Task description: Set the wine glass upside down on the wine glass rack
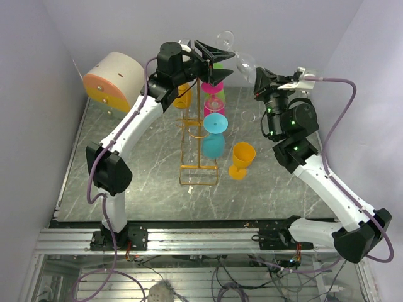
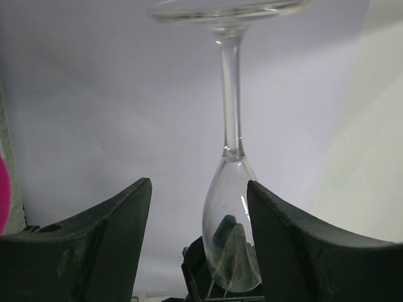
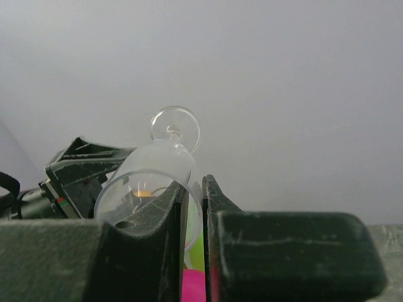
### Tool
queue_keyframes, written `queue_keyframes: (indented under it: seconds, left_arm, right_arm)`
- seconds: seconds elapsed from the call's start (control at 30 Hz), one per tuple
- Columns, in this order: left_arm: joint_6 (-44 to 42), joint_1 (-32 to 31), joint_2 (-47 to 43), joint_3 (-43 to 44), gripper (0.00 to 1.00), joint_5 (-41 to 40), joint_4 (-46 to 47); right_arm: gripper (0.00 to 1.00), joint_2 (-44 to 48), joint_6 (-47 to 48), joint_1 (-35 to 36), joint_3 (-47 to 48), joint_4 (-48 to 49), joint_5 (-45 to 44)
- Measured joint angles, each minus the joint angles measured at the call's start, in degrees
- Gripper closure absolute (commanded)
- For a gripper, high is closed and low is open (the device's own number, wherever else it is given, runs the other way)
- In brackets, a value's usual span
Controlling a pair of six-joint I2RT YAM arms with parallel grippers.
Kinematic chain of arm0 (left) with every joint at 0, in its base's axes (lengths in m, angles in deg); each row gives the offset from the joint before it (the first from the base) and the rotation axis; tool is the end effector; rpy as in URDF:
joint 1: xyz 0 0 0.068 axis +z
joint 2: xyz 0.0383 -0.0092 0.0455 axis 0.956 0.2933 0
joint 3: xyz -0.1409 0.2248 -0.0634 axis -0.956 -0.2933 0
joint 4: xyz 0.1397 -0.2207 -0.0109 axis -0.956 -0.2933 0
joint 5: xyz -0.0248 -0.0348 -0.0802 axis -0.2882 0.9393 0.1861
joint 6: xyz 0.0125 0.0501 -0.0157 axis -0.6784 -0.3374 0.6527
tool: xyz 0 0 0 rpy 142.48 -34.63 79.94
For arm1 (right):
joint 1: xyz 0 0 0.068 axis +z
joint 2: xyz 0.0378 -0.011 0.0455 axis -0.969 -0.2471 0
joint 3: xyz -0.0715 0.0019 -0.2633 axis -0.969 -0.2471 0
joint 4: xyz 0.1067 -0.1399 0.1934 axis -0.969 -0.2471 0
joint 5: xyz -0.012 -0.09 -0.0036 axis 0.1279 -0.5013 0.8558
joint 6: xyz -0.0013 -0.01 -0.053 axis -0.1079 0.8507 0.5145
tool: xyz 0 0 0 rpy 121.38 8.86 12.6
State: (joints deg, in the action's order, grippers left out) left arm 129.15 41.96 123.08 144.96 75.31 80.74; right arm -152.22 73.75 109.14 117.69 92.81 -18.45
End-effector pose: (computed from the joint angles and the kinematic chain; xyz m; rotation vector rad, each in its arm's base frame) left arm 0.3778 -0.2456 0.4500 -0.6098 1.8779 -1.9725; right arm 0.2186 0.1268 0.4716 0.1529 1.1432 0.4319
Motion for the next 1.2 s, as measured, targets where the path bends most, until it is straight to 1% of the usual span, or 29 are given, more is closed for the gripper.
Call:
queue_keyframes:
  seconds: [0.17, 0.33, 0.67, 0.87, 1.07, 1.1, 1.13, 1.2]
  left_arm:
    - [0.1, 0.0, 0.1, 0.1, 0.32, -0.7, 2.4]
    - [0.1, 0.0, 0.1, 0.2, 0.39, -1.2, 3.4]
    - [0.1, 0.5, 0.2, 0.9, 0.47, -1.5, 4.5]
    - [0.2, 1.4, 0.6, 0.9, 0.6, -1.4, 4.7]
    - [0.4, 2.4, 0.7, 0.9, 0.79, -1.4, 5.2]
    - [0.6, 2.4, 0.7, 0.9, 0.84, -1.4, 5.4]
    - [0.8, 2.4, 0.7, 0.9, 0.92, -1.4, 5.7]
    - [1.3, 2.4, 0.7, 0.9, 0.93, -1.4, 6.4]
  right_arm:
    - [1.0, -0.4, 1.3, 2.0, 0.0, 0.2, -1.1]
    - [1.0, -0.4, 1.9, 3.0, 0.0, 0.5, -2.0]
    - [1.0, -0.1, 2.1, 5.0, -1.5, 0.5, -2.4]
    - [1.0, 0.7, 2.5, 6.9, -3.1, 1.6, -3.7]
    - [1.0, 0.8, 3.3, 8.4, -3.9, 2.8, -4.5]
    - [1.0, 0.8, 3.5, 8.8, -4.0, 3.1, -4.7]
    - [1.0, 0.8, 4.0, 9.1, -4.1, 3.2, -5.0]
    - [1.0, 0.8, 4.8, 9.8, -4.3, 3.5, -5.6]
